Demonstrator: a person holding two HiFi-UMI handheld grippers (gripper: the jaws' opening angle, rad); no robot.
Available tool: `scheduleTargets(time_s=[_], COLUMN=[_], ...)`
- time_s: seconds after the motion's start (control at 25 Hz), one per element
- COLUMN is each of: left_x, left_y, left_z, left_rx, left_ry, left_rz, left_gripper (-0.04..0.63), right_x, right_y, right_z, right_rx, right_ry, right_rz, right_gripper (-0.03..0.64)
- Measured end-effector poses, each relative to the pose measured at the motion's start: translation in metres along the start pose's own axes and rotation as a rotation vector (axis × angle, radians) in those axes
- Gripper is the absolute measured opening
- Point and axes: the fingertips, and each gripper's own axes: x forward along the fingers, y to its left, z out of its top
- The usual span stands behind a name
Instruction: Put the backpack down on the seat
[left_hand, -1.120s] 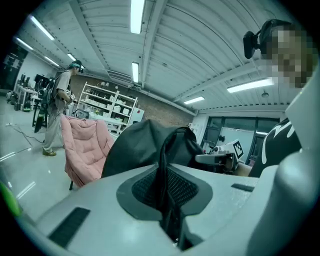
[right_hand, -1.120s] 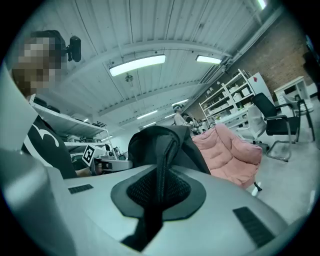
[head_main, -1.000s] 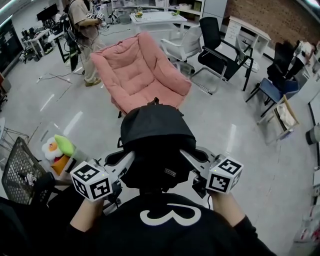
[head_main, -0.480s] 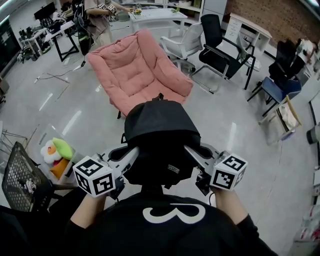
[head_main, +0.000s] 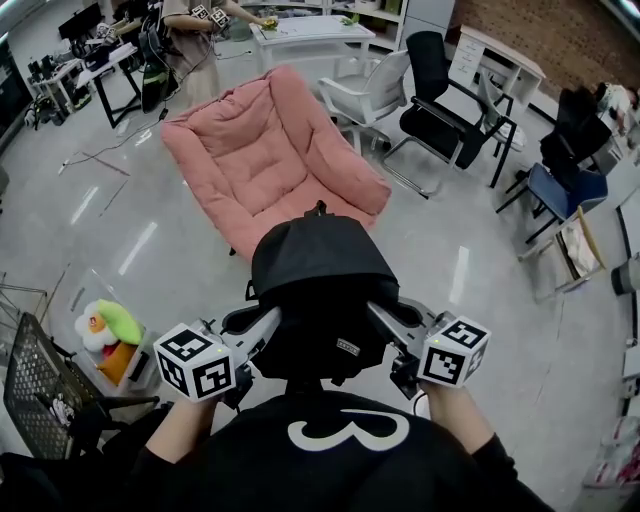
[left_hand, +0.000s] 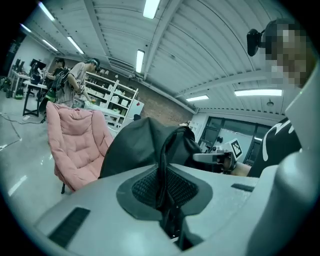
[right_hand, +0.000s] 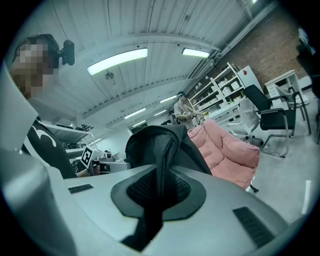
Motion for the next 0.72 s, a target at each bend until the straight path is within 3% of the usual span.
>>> scheduleTargets(time_s=[0.72], left_x=[0.091], left_y=[0.173], left_z=[0.099], left_rx=[-0.039], left_ry=[-0.026], left_rz=[-0.01], left_gripper=[0.037], right_x=[0.167], right_y=[-0.12], right_z=[0.096], right_rx=[-0.013], right_ry=[0.055], right_rz=[-0.025], right_gripper=[0.029])
